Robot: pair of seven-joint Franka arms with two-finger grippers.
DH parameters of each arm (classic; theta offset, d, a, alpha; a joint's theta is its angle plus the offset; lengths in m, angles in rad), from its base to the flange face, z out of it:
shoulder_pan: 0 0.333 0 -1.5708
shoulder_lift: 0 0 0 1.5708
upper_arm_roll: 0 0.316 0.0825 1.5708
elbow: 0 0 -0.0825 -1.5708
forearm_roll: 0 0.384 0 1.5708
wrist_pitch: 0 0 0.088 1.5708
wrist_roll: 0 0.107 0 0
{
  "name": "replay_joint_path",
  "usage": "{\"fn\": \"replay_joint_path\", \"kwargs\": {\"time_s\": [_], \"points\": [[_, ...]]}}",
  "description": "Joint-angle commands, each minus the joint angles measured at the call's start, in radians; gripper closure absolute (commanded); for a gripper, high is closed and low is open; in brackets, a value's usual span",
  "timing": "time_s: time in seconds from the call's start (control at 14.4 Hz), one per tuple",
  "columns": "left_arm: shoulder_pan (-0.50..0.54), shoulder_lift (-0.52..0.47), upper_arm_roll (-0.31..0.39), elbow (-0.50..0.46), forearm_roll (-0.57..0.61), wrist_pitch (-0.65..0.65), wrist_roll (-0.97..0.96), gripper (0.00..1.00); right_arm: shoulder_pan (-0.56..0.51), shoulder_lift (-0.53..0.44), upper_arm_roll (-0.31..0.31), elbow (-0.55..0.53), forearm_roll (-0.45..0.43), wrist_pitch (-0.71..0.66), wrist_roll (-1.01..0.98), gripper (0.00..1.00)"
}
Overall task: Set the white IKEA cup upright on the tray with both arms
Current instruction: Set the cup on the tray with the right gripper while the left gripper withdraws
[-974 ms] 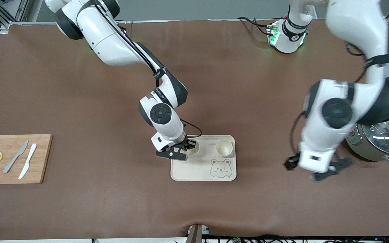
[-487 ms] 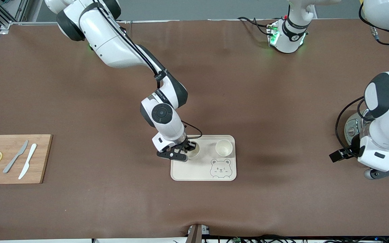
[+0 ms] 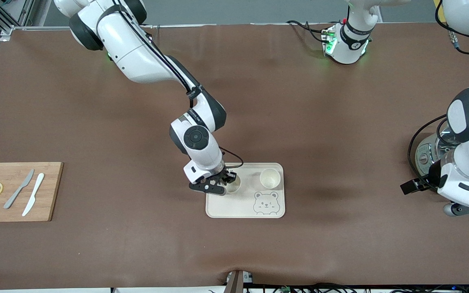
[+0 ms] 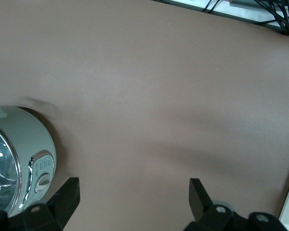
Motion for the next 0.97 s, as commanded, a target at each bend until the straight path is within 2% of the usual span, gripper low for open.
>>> {"fn": "replay_joint_path", "kwargs": {"time_s": [0.0,0.21,0.28,0.42,0.77,0.9], "points": [[0.058,-0.031,-0.005,-0.004,-0.040,-0.012,0.123,0.00,0.011,-0.009,-0.011,0.004,-0.023,0.000,0.031,0.00],[0.081,-0.050,0.003,-0.008,-0.042,-0.014,0.371,0.00,0.000,-0.038,-0.012,0.004,-0.023,-0.029,0.025,0.00],[0.090,-0.051,0.003,-0.008,-0.045,-0.017,0.398,0.00,-0.001,-0.056,-0.012,0.004,-0.023,-0.070,0.024,0.00],[0.120,-0.051,0.000,-0.008,-0.074,-0.023,0.404,0.00,0.002,-0.101,-0.011,0.004,-0.021,-0.153,0.024,0.00],[0.118,-0.051,0.003,-0.008,-0.076,-0.023,0.404,0.00,0.010,-0.245,-0.009,-0.008,-0.021,-0.380,0.022,0.00],[0.124,-0.054,0.008,-0.008,-0.076,-0.023,0.448,0.00,0.004,-0.344,-0.007,-0.072,-0.020,-0.447,0.011,0.00]]}}
